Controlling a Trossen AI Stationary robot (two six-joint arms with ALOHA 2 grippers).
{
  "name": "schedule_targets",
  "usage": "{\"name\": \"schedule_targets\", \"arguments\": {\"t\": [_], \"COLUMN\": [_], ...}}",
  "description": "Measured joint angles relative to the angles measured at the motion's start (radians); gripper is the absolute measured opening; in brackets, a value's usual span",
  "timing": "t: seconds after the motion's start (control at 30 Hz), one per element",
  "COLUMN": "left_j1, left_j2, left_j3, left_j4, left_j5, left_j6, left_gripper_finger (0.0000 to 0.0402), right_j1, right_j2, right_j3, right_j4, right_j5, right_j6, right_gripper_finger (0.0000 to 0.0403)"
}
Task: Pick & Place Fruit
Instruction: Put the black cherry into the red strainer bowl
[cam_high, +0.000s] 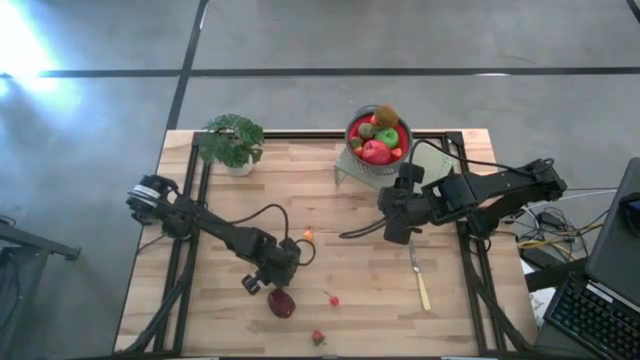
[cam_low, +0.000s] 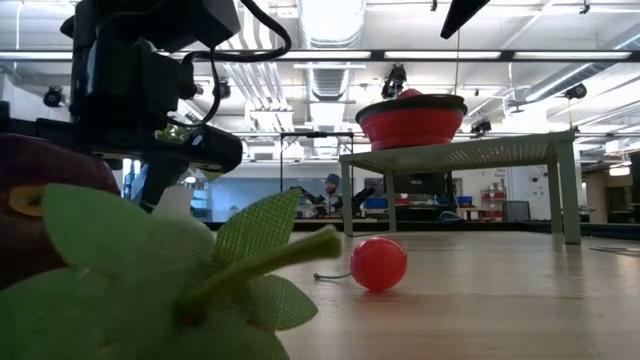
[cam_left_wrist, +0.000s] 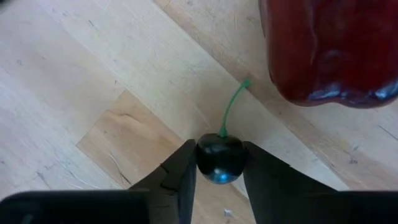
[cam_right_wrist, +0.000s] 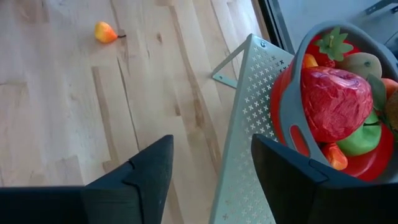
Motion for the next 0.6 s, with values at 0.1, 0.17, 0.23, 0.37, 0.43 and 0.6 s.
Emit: {"name": "schedule_targets", "arguments": {"t": [0.1,0.17,0.23,0.37,0.43,0.6], "left_j1": [0.001,0.001,0.004,0.020,0.034,0.092], "left_j2": [0.000,-0.003,-0.012,-0.056,-0.089,-0.208], "left_j3": [0.000,-0.001,-0.002,-0.001,0.004,0.017], "left_j4": [0.000,-0.001,-0.004,-0.008,-0.011,0.032], "left_j5": [0.000,0.000,0.000,0.000,0.000,-0.001], "left_j6": [-0.010,-0.034,-0.058,-0.091,-0.104,-0.158], "left_gripper_finger": [0.0110,0.0116,0.0127,0.0131,0.0125,0.0113], "right_j1": [0.000,0.000,0.000,0.000,0.000,0.000], "right_j2": [0.000,0.000,0.000,0.004,0.006,0.008], "right_j3": [0.000,0.000,0.000,0.000,0.000,0.000], "right_j4": [0.000,0.000,0.000,0.009,0.010,0.048], "right_j5": [0.000,0.000,0.000,0.000,0.000,0.000], "right_j6": [0.000,-0.016,-0.063,-0.182,-0.223,-0.310], "right_gripper_finger": [0.0207,0.0204,0.0202,0.0195,0.0191,0.0180]}}
